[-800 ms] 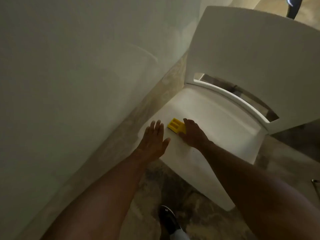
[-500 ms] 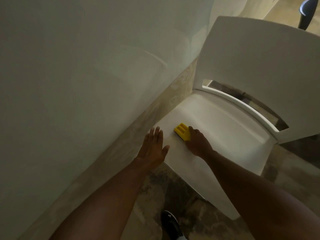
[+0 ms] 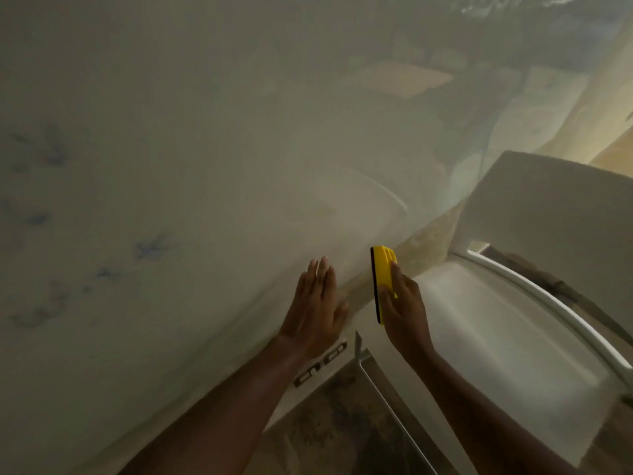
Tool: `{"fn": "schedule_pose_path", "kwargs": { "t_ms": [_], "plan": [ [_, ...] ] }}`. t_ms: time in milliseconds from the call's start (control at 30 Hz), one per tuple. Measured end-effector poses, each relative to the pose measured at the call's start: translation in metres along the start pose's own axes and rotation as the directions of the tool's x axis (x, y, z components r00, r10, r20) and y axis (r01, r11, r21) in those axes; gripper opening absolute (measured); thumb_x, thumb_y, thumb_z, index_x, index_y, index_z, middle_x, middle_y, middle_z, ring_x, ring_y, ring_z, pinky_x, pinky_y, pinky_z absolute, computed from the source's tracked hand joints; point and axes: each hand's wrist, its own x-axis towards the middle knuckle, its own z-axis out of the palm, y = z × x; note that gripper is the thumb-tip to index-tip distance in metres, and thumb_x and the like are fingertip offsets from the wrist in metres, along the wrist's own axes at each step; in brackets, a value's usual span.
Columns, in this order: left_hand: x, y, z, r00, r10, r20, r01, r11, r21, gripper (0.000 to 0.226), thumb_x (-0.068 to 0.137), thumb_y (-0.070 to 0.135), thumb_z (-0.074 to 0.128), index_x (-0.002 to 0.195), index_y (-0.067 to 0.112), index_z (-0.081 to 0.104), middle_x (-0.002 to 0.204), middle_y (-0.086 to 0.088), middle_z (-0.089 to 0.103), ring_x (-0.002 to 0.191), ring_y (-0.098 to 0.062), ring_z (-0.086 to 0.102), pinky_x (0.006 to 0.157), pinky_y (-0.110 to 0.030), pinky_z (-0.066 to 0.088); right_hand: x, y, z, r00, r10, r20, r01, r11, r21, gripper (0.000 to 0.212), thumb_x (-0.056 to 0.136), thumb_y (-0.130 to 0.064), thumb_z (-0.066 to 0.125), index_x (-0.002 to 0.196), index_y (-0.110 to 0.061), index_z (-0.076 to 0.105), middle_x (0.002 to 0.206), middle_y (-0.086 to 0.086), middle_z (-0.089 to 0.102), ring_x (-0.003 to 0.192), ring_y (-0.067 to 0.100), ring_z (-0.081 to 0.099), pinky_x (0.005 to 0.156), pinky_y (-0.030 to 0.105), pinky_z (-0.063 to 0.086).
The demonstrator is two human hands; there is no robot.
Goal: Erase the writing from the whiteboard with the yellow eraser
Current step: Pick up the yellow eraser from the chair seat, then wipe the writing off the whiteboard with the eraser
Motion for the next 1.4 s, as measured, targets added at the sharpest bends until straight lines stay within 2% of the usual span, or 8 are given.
{"fn": "schedule_pose_path", "kwargs": {
  "t_ms": [167, 300, 400, 600, 900, 967, 1133, 1400],
  "plan": [
    [-0.035, -0.014, -0.077, 0.944, 0.091, -0.318, -0.073, 0.995, 0.066, 0.072, 0.110, 0.044, 0.031, 0.162, 0.000, 0.007, 0.171, -0.021, -0.001, 0.159, -0.035, -0.010, 0.130, -0.046, -0.003, -0.008, -0.108, 0.002, 0.968, -0.187, -0.170, 0.210, 0.969, 0.130, 0.056, 0.106, -0.031, 0.047, 0.158, -0.028, 0.025, 0.151, 0.008, 0.040, 0.101, -0.005, 0.048, 0.067, 0.000, 0.043],
    [-0.063, -0.030, -0.147, 0.843, 0.118, -0.524, -0.039, 0.987, 0.159, 0.070, 0.109, 0.038, 0.039, 0.161, -0.002, 0.013, 0.171, -0.022, 0.007, 0.160, -0.038, -0.001, 0.130, -0.049, 0.008, -0.018, -0.194, 0.002, 0.903, -0.332, -0.272, 0.382, 0.910, 0.159, 0.056, 0.105, -0.034, 0.045, 0.158, -0.029, 0.025, 0.148, 0.009, 0.041, 0.108, 0.012, 0.051, 0.071, 0.019, 0.053],
    [-0.091, -0.044, -0.205, 0.760, 0.135, -0.636, 0.000, 0.978, 0.208, 0.069, 0.109, 0.037, 0.039, 0.161, -0.002, 0.014, 0.171, -0.024, 0.009, 0.160, -0.038, 0.002, 0.131, -0.050, 0.011, -0.027, -0.255, 0.005, 0.830, -0.442, -0.340, 0.516, 0.840, 0.169, 0.055, 0.105, -0.033, 0.046, 0.157, -0.025, 0.031, 0.144, 0.010, 0.042, 0.098, -0.004, 0.055, 0.065, 0.012, 0.052],
    [-0.151, -0.069, -0.321, 0.627, 0.196, -0.754, 0.042, 0.958, 0.283, 0.069, 0.108, 0.035, 0.039, 0.160, -0.006, 0.018, 0.170, -0.025, 0.009, 0.160, -0.041, 0.003, 0.131, -0.051, 0.011, -0.045, -0.372, 0.002, 0.670, -0.572, -0.474, 0.706, 0.688, 0.168, 0.052, 0.103, -0.023, 0.053, 0.153, -0.018, 0.041, 0.137, 0.016, 0.048, 0.095, -0.001, 0.047, 0.075, -0.007, 0.034],
    [-0.244, -0.113, -0.477, 0.459, 0.317, -0.830, 0.216, 0.866, 0.451, 0.068, 0.107, 0.029, 0.045, 0.158, -0.009, 0.021, 0.168, -0.029, 0.013, 0.159, -0.044, 0.006, 0.131, -0.054, 0.013, -0.083, -0.538, 0.002, 0.423, -0.694, -0.583, 0.888, 0.444, 0.116, 0.052, 0.101, -0.021, 0.057, 0.151, -0.015, 0.045, 0.134, 0.021, 0.048, 0.101, 0.015, 0.050, 0.078, -0.009, 0.027],
    [-0.266, -0.120, -0.510, 0.429, 0.337, -0.838, 0.263, 0.841, 0.473, 0.068, 0.107, 0.030, 0.044, 0.157, -0.008, 0.021, 0.168, -0.030, 0.014, 0.158, -0.044, 0.007, 0.130, -0.053, 0.012, -0.089, -0.572, 0.004, 0.391, -0.715, -0.579, 0.904, 0.418, 0.095, 0.053, 0.101, -0.022, 0.057, 0.152, -0.016, 0.044, 0.136, 0.024, 0.046, 0.102, 0.023, 0.054, 0.081, -0.004, 0.031],
    [-0.312, -0.140, -0.579, 0.387, 0.350, -0.853, 0.385, 0.779, 0.494, 0.067, 0.106, 0.029, 0.044, 0.157, -0.009, 0.022, 0.168, -0.031, 0.015, 0.158, -0.046, 0.009, 0.129, -0.053, 0.011, -0.101, -0.643, 0.004, 0.334, -0.752, -0.568, 0.922, 0.386, 0.032, 0.056, 0.101, -0.029, 0.056, 0.154, -0.022, 0.040, 0.140, 0.022, 0.042, 0.121, 0.039, 0.052, 0.098, 0.041, 0.050],
    [-0.367, -0.177, -0.650, 0.371, 0.257, -0.892, 0.552, 0.711, 0.435, 0.071, 0.105, 0.035, 0.037, 0.157, -0.010, 0.021, 0.168, -0.031, 0.013, 0.158, -0.047, 0.008, 0.130, -0.056, 0.014, -0.115, -0.736, 0.002, 0.217, -0.796, -0.565, 0.945, 0.318, -0.084, 0.058, 0.098, -0.034, 0.054, 0.153, -0.028, 0.038, 0.142, 0.021, 0.041, 0.124, 0.040, 0.047, 0.102, 0.042, 0.046]
  ]
}}
